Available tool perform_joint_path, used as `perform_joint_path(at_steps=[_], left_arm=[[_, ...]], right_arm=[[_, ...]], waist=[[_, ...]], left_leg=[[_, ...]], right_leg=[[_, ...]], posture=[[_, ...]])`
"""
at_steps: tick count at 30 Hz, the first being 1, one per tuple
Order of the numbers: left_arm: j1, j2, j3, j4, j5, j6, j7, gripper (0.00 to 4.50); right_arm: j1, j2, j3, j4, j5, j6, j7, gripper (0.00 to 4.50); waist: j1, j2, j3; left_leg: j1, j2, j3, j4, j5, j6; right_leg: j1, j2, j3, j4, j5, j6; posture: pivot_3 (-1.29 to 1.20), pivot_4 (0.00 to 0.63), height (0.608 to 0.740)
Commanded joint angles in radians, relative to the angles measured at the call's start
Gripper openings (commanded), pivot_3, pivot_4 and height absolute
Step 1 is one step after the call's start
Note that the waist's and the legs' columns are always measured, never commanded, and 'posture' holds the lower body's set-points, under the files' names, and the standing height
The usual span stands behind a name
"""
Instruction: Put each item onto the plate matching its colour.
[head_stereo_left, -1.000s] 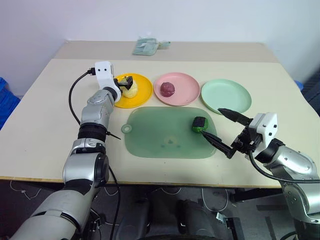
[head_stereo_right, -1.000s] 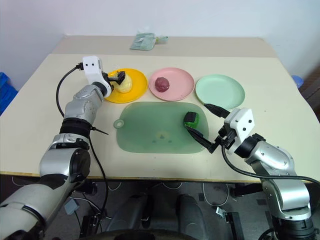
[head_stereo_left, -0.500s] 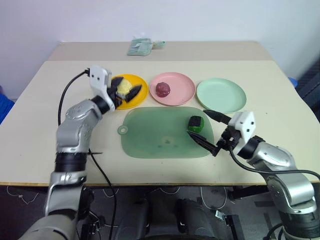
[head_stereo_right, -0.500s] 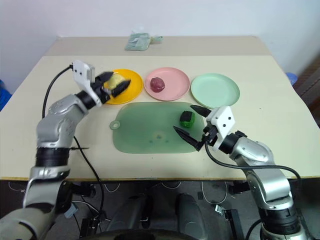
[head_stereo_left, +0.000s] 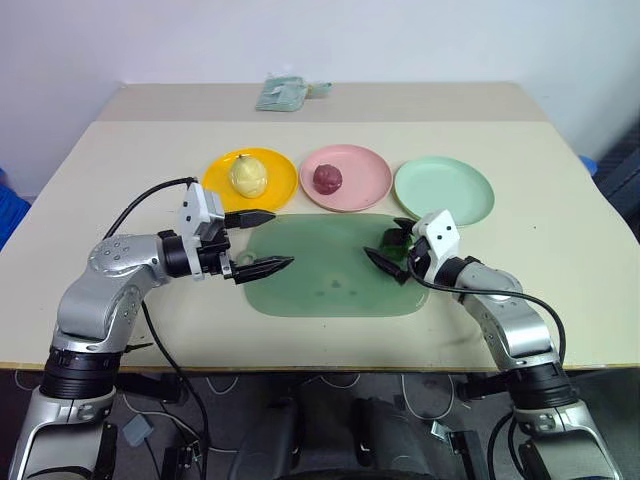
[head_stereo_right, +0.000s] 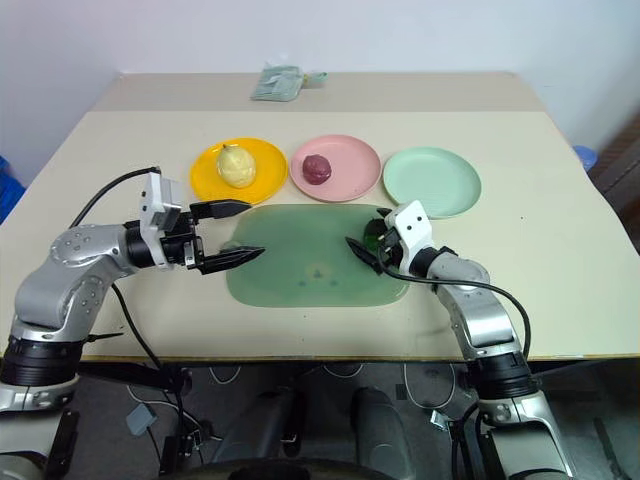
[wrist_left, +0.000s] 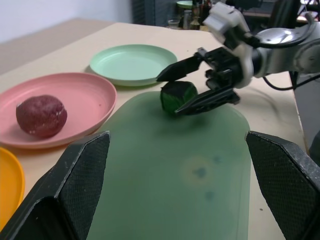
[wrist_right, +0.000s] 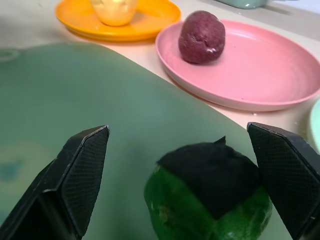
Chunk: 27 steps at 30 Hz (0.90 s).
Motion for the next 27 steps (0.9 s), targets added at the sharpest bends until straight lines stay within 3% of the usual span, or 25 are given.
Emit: perform_joint_path(at_steps=[1,2,5,7,12,16,24,27], left_arm=[[0.006,0.01,0.021,-0.044,0.005,-0.026,0.019,4.5],[0.011,0.012,0.023,-0.045,0.006,-0.03,0.021,4.5],[0.026,0.012,0.031,-0.044,0.009,-0.046,0.03,4.5],[0.035,0.011,0.037,-0.042,0.006,-0.052,0.034,4.5],[0.064,0.009,0.048,-0.046,-0.004,-0.062,0.037,4.5],[0.096,0.007,0.051,-0.057,-0.002,-0.078,0.04,4.5],[0.12,-0.006,0.058,-0.1,-0.002,-0.073,0.091,4.5],[0.146,-0.006,0.062,-0.128,-0.002,-0.062,0.121,4.5]], right_arm=[[-0.011,0.0,0.008,0.032,-0.032,-0.025,0.005,3.97],[-0.014,-0.002,0.009,0.044,-0.042,-0.031,0.005,3.67],[-0.027,0.002,0.0,0.071,-0.052,-0.041,0.006,2.13],[-0.042,0.008,-0.01,0.082,-0.05,-0.045,0.001,1.7],[-0.128,0.03,-0.058,0.12,-0.019,-0.063,-0.02,1.7],[-0.277,0.036,-0.108,0.268,-0.014,-0.107,-0.042,1.7],[-0.645,-0.008,-0.109,1.022,-0.152,-0.357,-0.128,1.7],[-0.696,-0.015,-0.113,1.148,-0.173,-0.409,-0.133,3.14]], waist=[[0.0,0.0,0.0],[0.0,0.0,0.0],[-0.001,0.0,0.0],[-0.001,0.0,0.0],[-0.003,0.0,0.0],[-0.007,0.001,0.0],[-0.008,0.001,0.0],[-0.018,0.001,0.001]], left_leg=[[0.0,0.0,0.0,0.0,0.0,0.0],[0.0,0.0,0.0,0.0,0.0,0.0],[0.0,0.0,0.0,0.0,0.0,0.0],[0.0,0.0,0.0,0.0,0.0,0.0],[0.0,0.0,0.0,-0.001,0.0,0.0],[0.0,0.0,0.0,-0.001,0.0,0.0],[0.0,0.0,0.0,-0.003,0.001,-0.001],[0.0,0.0,0.0,-0.005,0.001,-0.001]], right_leg=[[0.0,0.0,0.0,0.0,0.0,0.0],[0.0,0.0,0.0,0.0,0.0,0.0],[0.0,0.0,0.0,0.0,0.0,0.0],[0.0,0.0,0.0,0.0,0.0,0.0],[0.0,0.0,0.0,0.0,0.0,0.0],[-0.001,0.0,0.0,0.0,0.0,0.0],[-0.001,0.0,0.0,-0.001,0.0,0.0],[-0.001,0.0,0.0,-0.002,0.0,-0.001]], posture=[[0.0,0.15,0.74],[0.0,0.15,0.74],[0.0,0.15,0.74],[0.0,0.15,0.74],[0.0,0.15,0.74],[0.0,0.15,0.74],[0.0,0.15,0.74],[0.0,0.15,0.74]])
